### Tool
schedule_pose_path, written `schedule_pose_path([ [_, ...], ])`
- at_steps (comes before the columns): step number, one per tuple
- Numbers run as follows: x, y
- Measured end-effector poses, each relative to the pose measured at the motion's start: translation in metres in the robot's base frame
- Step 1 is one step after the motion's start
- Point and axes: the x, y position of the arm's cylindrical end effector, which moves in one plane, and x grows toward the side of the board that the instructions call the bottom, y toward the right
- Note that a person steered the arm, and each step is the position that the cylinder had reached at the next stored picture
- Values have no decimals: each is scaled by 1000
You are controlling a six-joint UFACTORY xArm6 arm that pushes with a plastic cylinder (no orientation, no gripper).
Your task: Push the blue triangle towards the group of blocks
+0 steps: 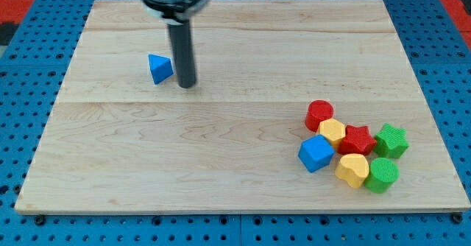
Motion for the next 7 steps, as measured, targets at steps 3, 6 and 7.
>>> schedule_pose_path([
  [3,32,-14],
  [6,112,-78],
  [7,145,-18],
])
